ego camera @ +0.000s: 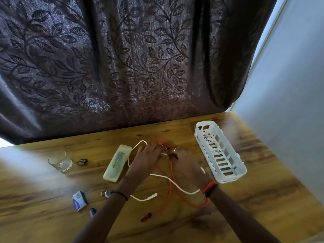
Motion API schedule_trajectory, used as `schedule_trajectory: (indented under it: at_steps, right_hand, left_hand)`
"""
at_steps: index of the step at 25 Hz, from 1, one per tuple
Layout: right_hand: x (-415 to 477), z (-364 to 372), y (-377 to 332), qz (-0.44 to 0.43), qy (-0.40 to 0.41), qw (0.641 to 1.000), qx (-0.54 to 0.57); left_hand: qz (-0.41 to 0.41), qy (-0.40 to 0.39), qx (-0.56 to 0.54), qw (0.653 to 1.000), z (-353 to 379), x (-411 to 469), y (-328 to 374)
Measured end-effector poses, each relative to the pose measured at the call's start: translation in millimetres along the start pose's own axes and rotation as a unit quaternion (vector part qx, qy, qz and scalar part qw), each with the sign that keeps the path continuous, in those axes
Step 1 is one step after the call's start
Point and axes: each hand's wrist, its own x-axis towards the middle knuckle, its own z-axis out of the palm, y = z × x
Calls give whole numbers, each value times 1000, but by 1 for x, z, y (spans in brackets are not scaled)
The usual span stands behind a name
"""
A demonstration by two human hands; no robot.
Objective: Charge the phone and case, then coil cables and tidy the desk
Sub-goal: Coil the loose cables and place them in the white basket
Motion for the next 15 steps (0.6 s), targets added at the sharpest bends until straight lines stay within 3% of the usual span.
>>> schedule_trajectory:
  at_steps: [2,4,8,10,11,13,15]
  right_hand:
    - [3,-23,-7,-4,45,999,16]
    - [2,-43,-15,-9,91,995,36]
    - [1,-86,-19,10,200,977,70]
    - [4,-108,-15,15,254,960,115]
    - [5,-116,-13,18,265,956,123]
    - [9,-124,-10,19,251,961,119]
    - [14,-123,-10,11,173,980,94]
  left_hand:
    - [-54,7,-106,993,-21,12,0]
    - [-116,-8,-264,957,-40,18,0]
    - [-188,19,-350,917,-68,20,-10]
    - [-219,37,-418,881,-79,20,-16]
    - [-237,45,-472,848,-85,20,-16]
    - [-271,63,-602,749,-100,21,-10]
    - [-283,73,-685,668,-116,25,-1]
